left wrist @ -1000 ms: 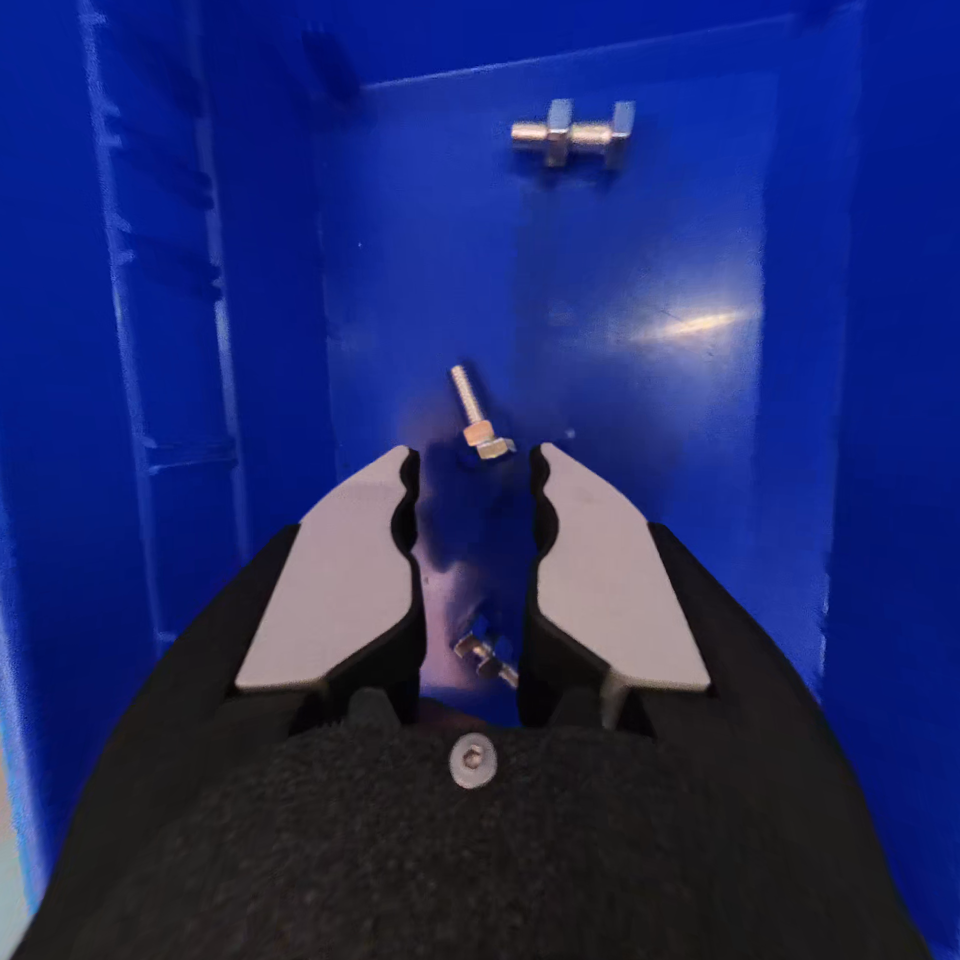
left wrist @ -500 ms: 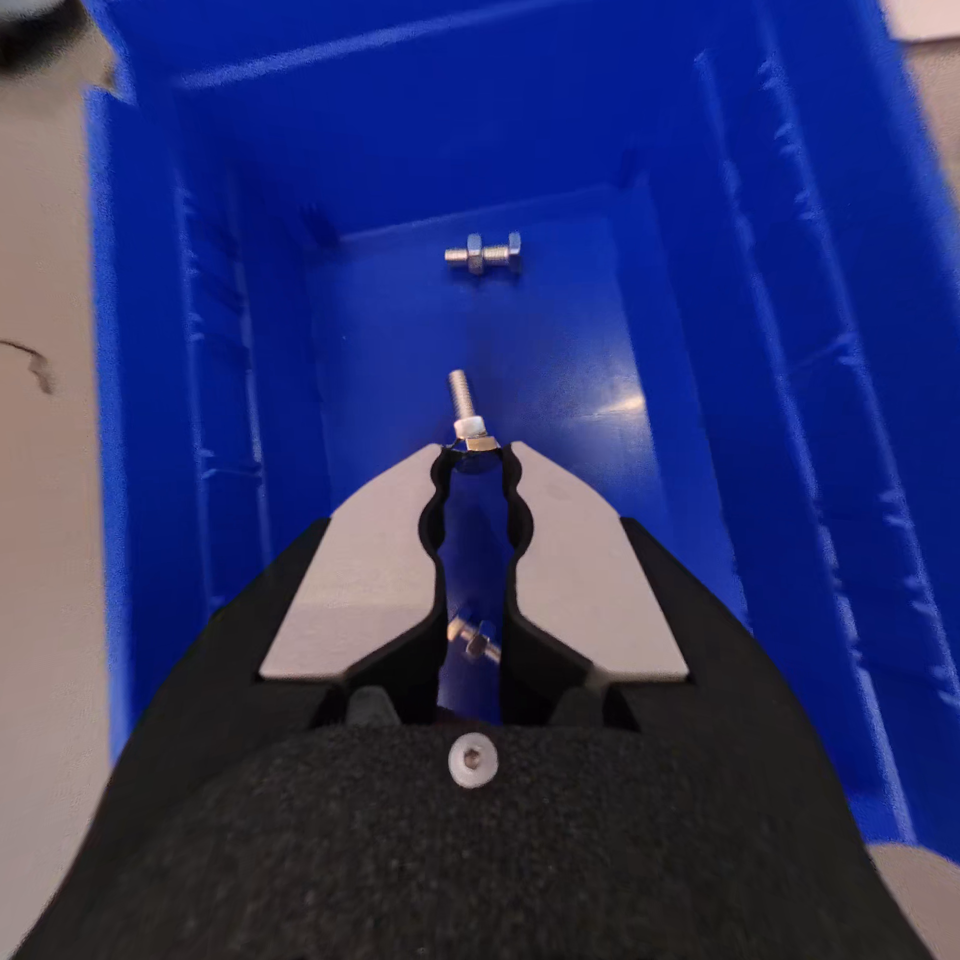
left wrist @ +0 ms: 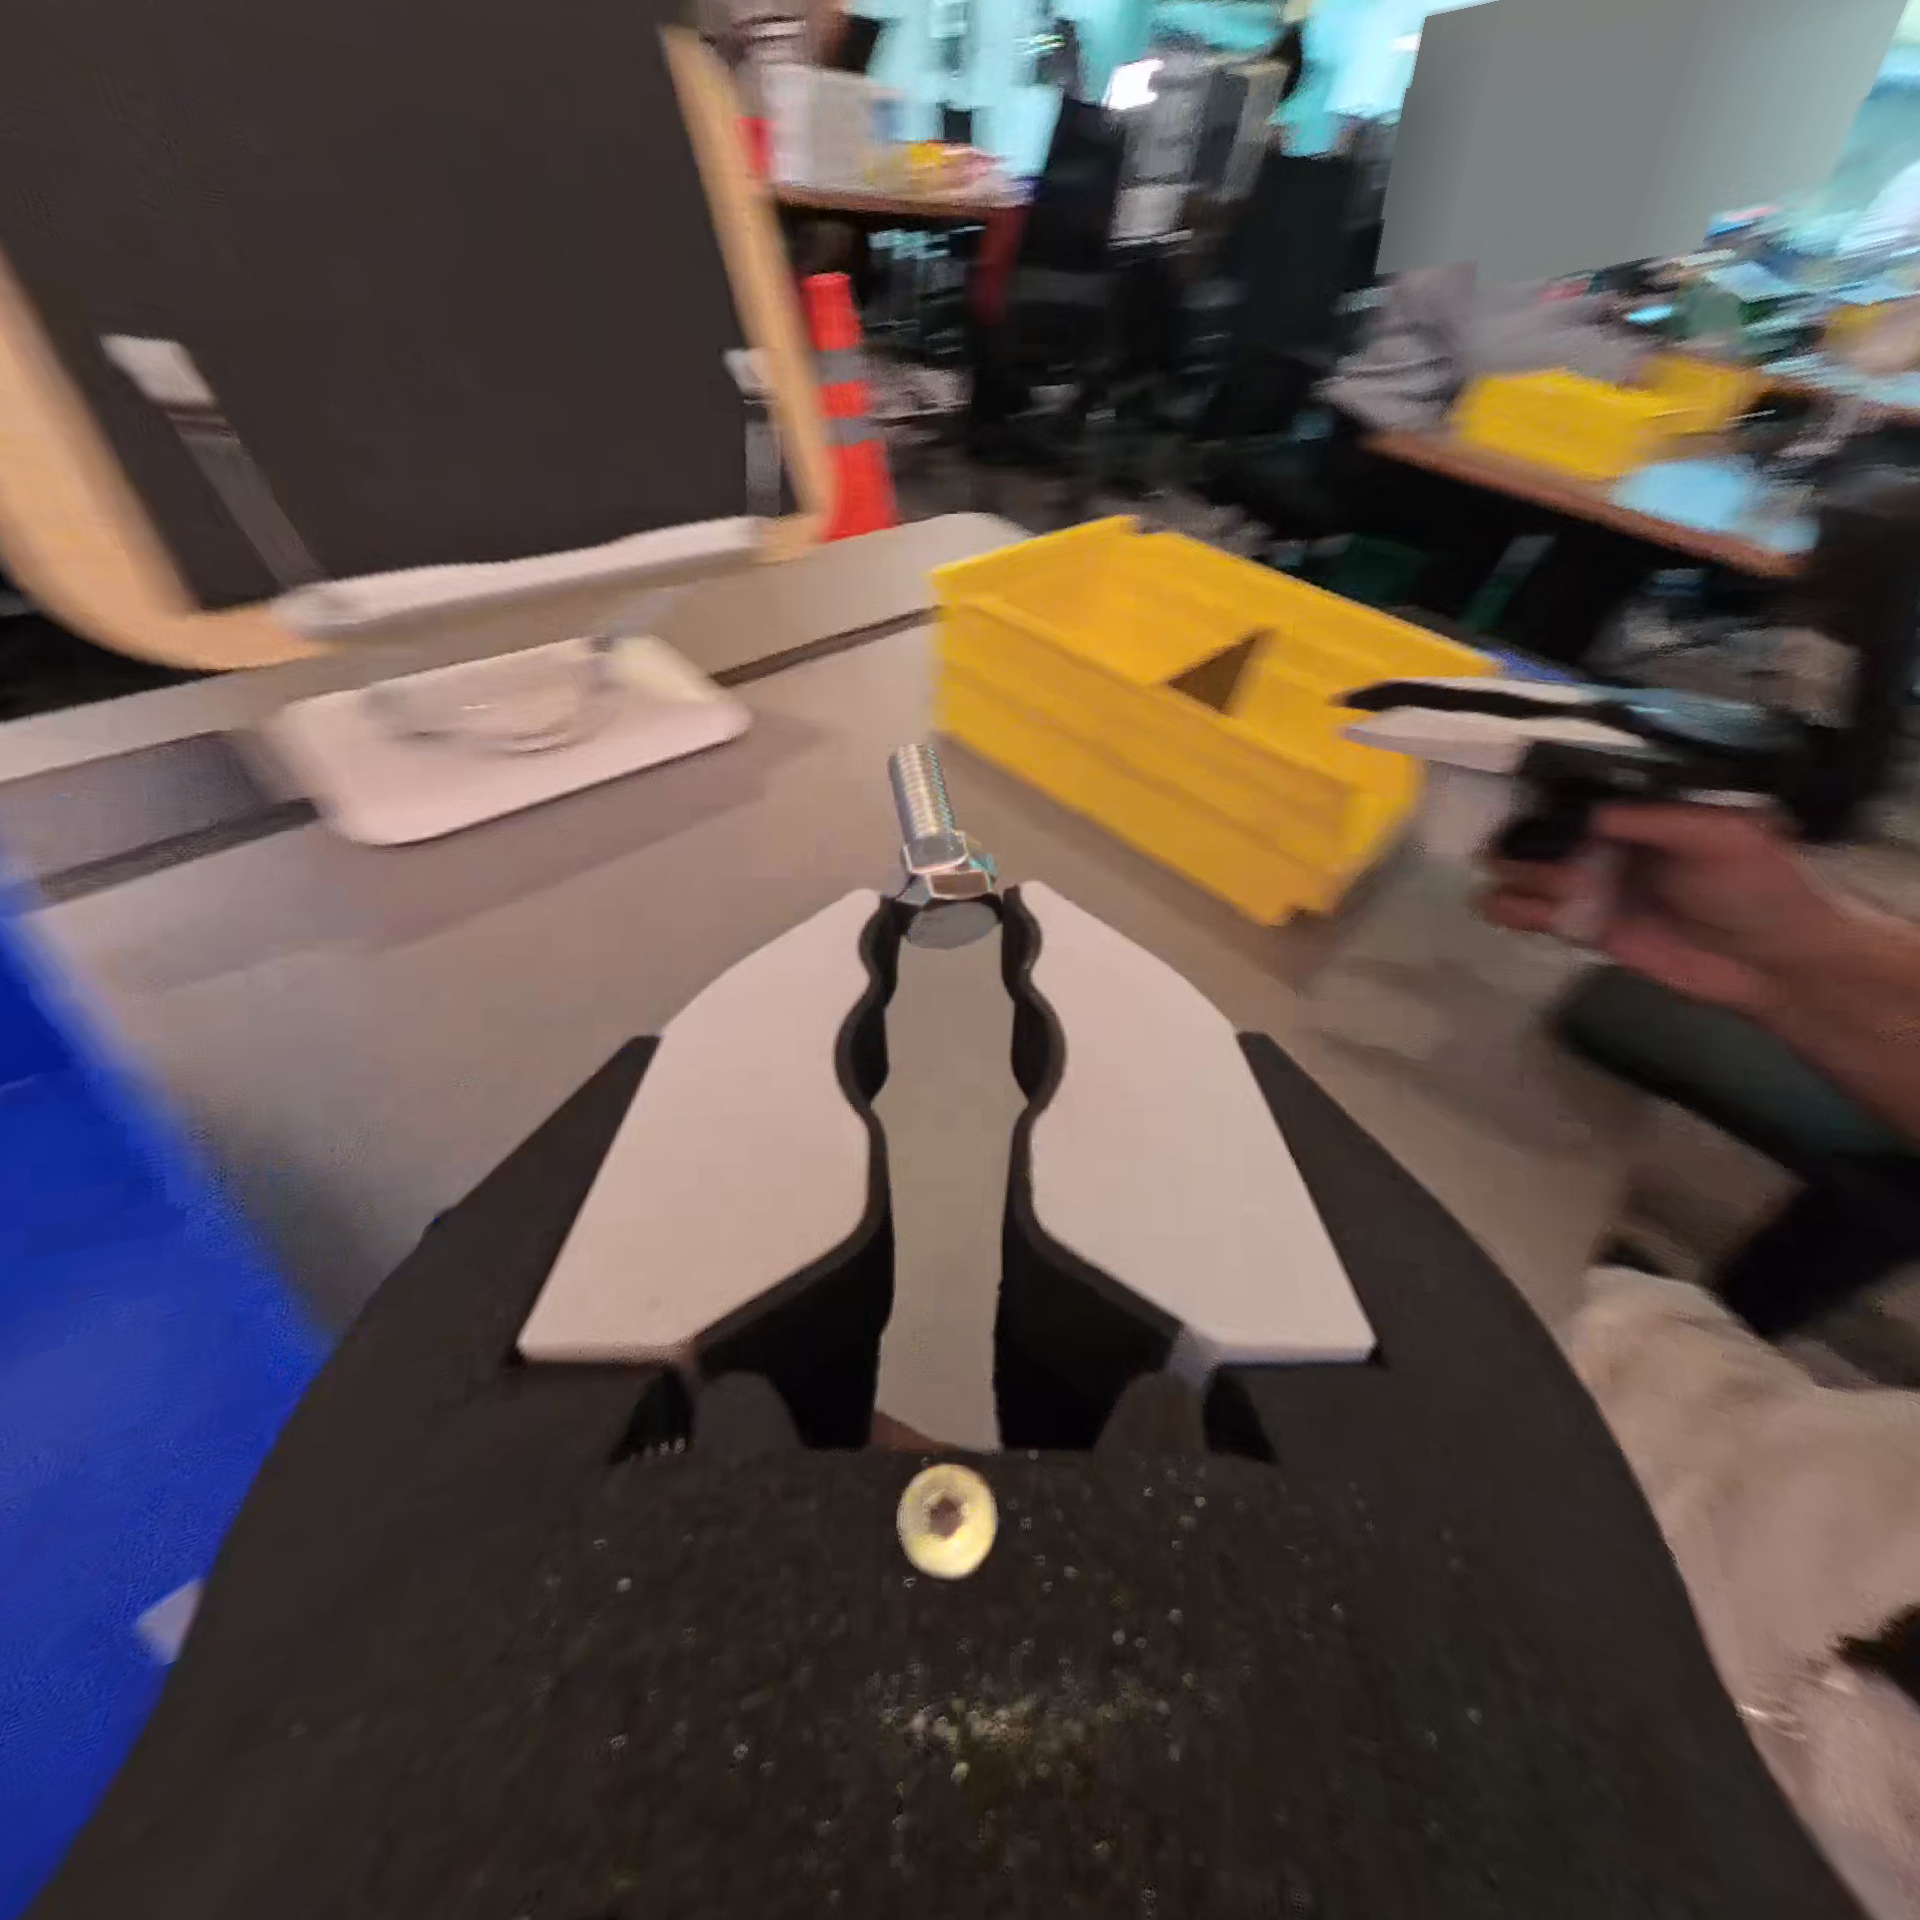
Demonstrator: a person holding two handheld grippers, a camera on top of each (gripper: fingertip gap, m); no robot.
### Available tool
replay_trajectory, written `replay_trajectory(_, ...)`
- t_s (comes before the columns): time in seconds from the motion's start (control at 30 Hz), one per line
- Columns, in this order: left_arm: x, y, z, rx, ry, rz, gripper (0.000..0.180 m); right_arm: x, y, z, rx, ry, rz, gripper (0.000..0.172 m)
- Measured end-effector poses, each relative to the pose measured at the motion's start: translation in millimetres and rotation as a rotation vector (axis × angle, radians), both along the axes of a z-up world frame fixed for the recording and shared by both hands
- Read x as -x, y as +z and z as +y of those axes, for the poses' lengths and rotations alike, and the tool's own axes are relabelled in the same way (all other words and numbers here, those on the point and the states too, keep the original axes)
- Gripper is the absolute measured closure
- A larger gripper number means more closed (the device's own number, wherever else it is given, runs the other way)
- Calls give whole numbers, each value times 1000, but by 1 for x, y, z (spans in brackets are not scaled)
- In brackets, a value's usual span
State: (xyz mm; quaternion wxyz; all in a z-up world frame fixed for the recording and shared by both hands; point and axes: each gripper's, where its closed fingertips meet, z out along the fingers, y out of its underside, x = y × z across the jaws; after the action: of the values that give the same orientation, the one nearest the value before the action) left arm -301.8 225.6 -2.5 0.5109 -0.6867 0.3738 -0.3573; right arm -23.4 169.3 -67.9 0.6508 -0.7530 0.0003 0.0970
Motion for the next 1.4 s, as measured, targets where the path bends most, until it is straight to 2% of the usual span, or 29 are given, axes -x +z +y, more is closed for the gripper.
replay_trajectory(0.1, -43, -9, -46, 18, -256, -114, 162, 37, 23, -1, -44, 174, 124, 127)
replay_trajectory(0.23, -61, -20, -88, 122, -513, -269, 162, 109, 32, -10, 42, 571, 241, 126)
replay_trajectory(0.3, -61, -31, -91, 117, -539, -233, 162, 138, 21, -15, 94, 715, 182, 123)
replay_trajectory(0.4, -57, -48, -92, 115, -563, -186, 162, 169, 2, -21, 88, 829, 95, 119)
replay_trajectory(0.53, -56, -71, -103, 85, -625, -89, 162, 206, -5, -52, 57, 982, 191, 119)
replay_trajectory(0.7, -62, -74, -127, 41, -743, -35, 162, 218, -24, -67, 47, 1015, 49, 126)
replay_trajectory(0.83, -61, -79, -137, 55, -809, -12, 162, 213, -14, -78, 32, 1073, 139, 138)
replay_trajectory(1.0, -60, -86, -140, 63, -849, 22, 162, 212, -18, -82, 105, 1138, 198, 138)
replay_trajectory(1.2, -60, -96, -140, 45, -856, 73, 162, 214, -23, -77, 116, 1122, 182, 162)
replay_trajectory(1.4, -59, -95, -141, 14, -853, 93, 162, 216, -22, -79, 127, 1134, 203, 162)
